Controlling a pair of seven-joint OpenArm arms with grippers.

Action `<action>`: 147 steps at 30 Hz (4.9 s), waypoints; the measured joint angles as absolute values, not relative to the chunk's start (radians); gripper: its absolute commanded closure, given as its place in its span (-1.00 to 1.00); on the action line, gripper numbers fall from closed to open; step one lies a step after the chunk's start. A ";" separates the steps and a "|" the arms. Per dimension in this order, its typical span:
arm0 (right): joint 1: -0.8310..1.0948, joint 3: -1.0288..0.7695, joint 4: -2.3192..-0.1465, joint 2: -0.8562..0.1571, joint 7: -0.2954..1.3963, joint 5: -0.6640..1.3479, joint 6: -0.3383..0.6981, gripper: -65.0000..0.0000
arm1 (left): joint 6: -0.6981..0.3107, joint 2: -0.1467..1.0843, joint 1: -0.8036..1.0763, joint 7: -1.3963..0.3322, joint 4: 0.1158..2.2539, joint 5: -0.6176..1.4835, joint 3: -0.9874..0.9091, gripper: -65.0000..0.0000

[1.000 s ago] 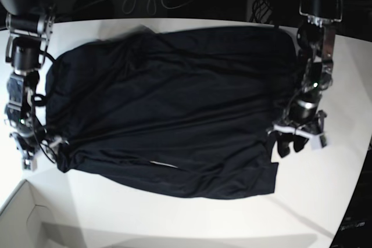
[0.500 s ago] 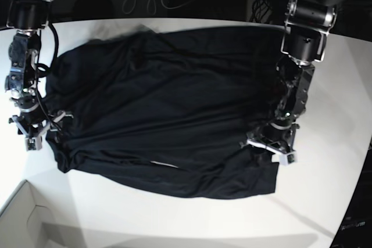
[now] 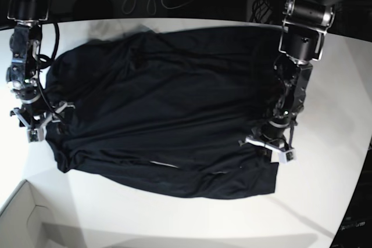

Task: Layout the t-shirt on the table in an organized manner, then fold the t-shirt properly
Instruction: 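Hold the shirt's sides with both grippers and spread it flat, then lift both grippers back toward the shirt's collar edge, then grasp the shirt's collar edge with both grippers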

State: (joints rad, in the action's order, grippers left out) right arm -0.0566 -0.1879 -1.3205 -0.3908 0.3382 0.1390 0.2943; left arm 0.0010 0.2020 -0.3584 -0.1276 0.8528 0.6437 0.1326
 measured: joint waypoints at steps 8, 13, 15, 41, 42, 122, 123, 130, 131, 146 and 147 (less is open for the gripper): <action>-0.015 -0.231 -1.350 -0.366 0.341 0.139 0.299 -0.17 | 0.005 0.205 -0.480 -0.128 0.870 0.641 0.132 1.00; 0.049 -0.245 -1.450 -0.370 0.345 0.138 0.298 -0.17 | 0.005 0.213 -0.562 -0.126 0.817 0.636 0.131 1.00; 0.073 -0.248 -1.503 -0.369 0.340 0.141 0.299 -0.17 | 0.004 0.208 -0.608 -0.128 0.745 0.636 0.131 1.00; 0.311 -0.379 -1.733 -0.278 0.339 0.139 0.300 -0.18 | 0.003 0.217 -0.841 0.057 0.432 0.636 0.131 0.54; 0.318 -0.386 -1.734 -0.279 0.339 0.139 0.299 -0.18 | 0.003 0.220 -0.839 0.057 0.431 0.638 0.131 0.41; 0.492 -0.330 -1.785 -0.083 0.329 0.139 0.299 -0.18 | -0.002 0.337 0.739 -0.131 1.808 0.661 -0.142 1.00; 0.492 -0.330 -1.785 -0.082 0.329 0.139 0.299 -0.18 | -0.003 0.335 0.752 -0.131 1.818 0.658 -0.142 1.00; 0.494 -0.330 -1.785 -0.082 0.329 0.139 0.299 -0.18 | 0.004 0.335 0.818 -0.134 1.892 0.662 -0.150 1.00; 0.494 -0.330 -1.785 -0.082 0.329 0.139 0.299 -0.18 | 0.002 0.333 0.832 -0.136 1.902 0.662 -0.165 1.00; 0.494 -0.327 -1.785 -0.080 0.328 0.139 0.299 -0.18 | 0.000 0.252 0.836 -0.138 1.892 0.660 -0.332 1.00; 0.494 -0.325 -1.785 -0.080 0.328 0.139 0.299 -0.18 | -0.001 0.252 0.825 -0.138 1.882 0.658 -0.331 1.00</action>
State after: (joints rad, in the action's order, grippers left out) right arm 0.4938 -0.3252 -1.7851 -0.0803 0.3283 0.1390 0.2989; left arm -0.0013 0.2520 0.8249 -0.1379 1.8816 0.6582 -0.3313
